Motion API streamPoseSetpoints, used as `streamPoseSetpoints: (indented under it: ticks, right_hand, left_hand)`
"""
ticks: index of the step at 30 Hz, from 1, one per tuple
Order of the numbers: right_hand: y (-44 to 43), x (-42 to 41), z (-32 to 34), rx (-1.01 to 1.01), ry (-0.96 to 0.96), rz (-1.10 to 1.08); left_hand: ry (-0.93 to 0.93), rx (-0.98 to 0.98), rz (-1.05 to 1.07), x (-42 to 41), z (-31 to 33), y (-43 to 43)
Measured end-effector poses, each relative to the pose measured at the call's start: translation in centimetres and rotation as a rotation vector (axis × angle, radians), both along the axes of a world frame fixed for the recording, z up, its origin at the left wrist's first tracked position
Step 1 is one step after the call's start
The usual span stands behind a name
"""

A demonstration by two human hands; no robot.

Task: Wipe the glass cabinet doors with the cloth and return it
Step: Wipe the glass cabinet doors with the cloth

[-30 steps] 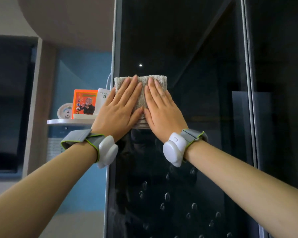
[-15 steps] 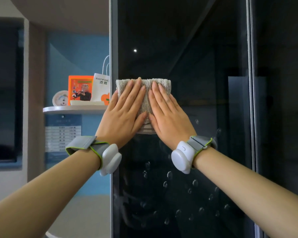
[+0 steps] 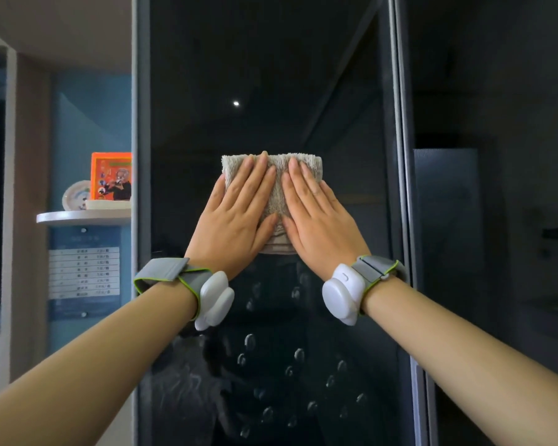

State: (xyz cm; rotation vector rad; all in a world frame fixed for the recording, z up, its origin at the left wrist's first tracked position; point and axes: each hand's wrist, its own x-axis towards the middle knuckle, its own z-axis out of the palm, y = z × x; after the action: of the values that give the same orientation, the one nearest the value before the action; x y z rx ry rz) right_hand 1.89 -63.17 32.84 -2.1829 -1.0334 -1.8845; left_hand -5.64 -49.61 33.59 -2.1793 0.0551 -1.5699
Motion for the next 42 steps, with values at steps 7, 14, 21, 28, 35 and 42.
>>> streamPoseSetpoints:
  ticks: [7,14,21,28,35,42]
  right_hand:
    - [-6.1,3.6,0.0,0.028,0.055,0.023]
    - [-9.4,5.5,-0.1,0.036,0.078,-0.013]
    - [-8.8,5.4,-1.5,0.053,0.122,0.029]
    - [-7.9,4.2,-6.0,0.079,0.139,0.055]
    - [-6.4,3.1,-5.6,0.061,0.140,0.060]
    - [-1.1,-0.1,-4.5,0.027,0.074,0.110]
  left_hand:
    - [0.015,0.059,0.003,4.0,0.6,-5.8]
    - [0.033,0.091,0.020,6.2,1.0,-9.3]
    - [0.051,0.111,0.034,6.0,0.3,-9.0]
    - [0.057,0.207,0.070,5.1,-3.6,-7.8]
    - [0.078,0.220,0.098,3.9,-3.0,-6.0]
    - [0.052,0.156,0.144,0.0,-3.1,-0.7]
